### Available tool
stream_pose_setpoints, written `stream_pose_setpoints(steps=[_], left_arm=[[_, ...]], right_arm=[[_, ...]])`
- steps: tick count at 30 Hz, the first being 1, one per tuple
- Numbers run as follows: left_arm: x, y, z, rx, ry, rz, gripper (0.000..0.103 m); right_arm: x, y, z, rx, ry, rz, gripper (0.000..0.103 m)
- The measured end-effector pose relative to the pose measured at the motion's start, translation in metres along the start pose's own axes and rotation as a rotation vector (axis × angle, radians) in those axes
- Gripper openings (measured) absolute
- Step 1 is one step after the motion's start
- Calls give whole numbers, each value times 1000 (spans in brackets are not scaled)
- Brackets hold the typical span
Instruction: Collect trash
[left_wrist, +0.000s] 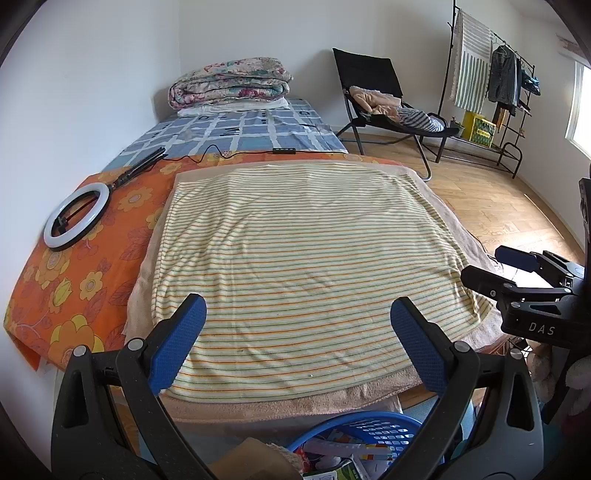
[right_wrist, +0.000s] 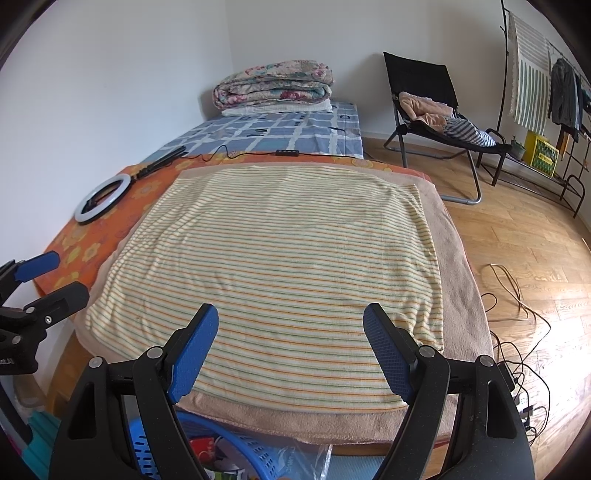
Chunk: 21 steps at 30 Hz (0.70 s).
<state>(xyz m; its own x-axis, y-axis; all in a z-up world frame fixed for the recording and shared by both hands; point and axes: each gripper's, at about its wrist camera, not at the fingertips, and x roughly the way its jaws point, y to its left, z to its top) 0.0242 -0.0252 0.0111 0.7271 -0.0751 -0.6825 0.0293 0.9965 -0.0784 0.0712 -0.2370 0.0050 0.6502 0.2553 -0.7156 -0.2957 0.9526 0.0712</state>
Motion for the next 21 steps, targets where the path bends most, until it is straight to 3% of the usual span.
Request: stream_pose_setpoints(steps=[21], left_arm=[[2,16,0,19,-20,26,102]], right_arm=[[3,-1,-2,-10,8,-10,81]])
